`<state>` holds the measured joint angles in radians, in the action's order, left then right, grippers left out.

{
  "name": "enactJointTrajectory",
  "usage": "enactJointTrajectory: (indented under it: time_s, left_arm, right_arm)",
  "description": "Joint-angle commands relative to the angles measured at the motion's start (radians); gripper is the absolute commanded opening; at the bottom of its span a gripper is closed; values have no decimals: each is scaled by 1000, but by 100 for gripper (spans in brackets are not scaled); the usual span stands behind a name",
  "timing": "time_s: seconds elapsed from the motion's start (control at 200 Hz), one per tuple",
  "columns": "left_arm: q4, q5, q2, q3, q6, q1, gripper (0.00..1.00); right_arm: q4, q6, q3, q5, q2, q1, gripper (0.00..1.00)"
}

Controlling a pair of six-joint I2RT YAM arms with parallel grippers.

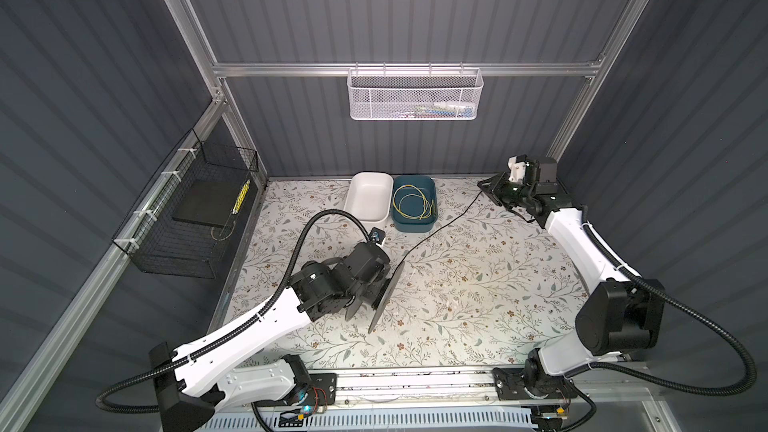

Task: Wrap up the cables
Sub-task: 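Carry the black cable to the far corner with the right gripper while left holds spool, then turn the grey spool with the left gripper while the right gripper returns toward it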

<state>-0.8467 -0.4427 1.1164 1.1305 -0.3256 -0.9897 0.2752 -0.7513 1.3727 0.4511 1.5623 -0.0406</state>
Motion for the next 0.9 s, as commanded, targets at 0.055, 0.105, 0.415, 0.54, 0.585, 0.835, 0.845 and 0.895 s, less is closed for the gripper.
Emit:
enactJointTrajectory:
  time_s: [0.055, 0.105, 0.415, 0.54, 0.585, 0.835, 0.845, 0.895]
  left_arm:
    - [9, 13, -15, 47, -7, -3, 0]
    - [12, 16, -13, 48, -7, -4, 0]
    - [15, 27, -5, 53, -6, -7, 0]
    - [7, 30, -8, 59, -5, -7, 0]
    - [6, 37, -11, 61, -2, -9, 0]
    - [-5, 144, -25, 155, -20, -11, 0]
    - [0, 149, -27, 159, -24, -11, 0]
    - [17, 179, -33, 186, -36, -11, 0]
  right_arm:
    - [-22, -1, -1, 34, -2, 41, 20]
    - [-18, 1, 2, 37, 2, 51, 19]
    - [-1, 16, 55, 44, 39, 86, 9]
    - [21, 34, 98, 38, 65, 100, 7]
    - [35, 46, 118, 35, 79, 106, 5]
    - [52, 89, 101, -18, 93, 104, 2]
    - [51, 86, 92, -22, 91, 103, 2]
    - [21, 83, 35, -38, 78, 100, 1]
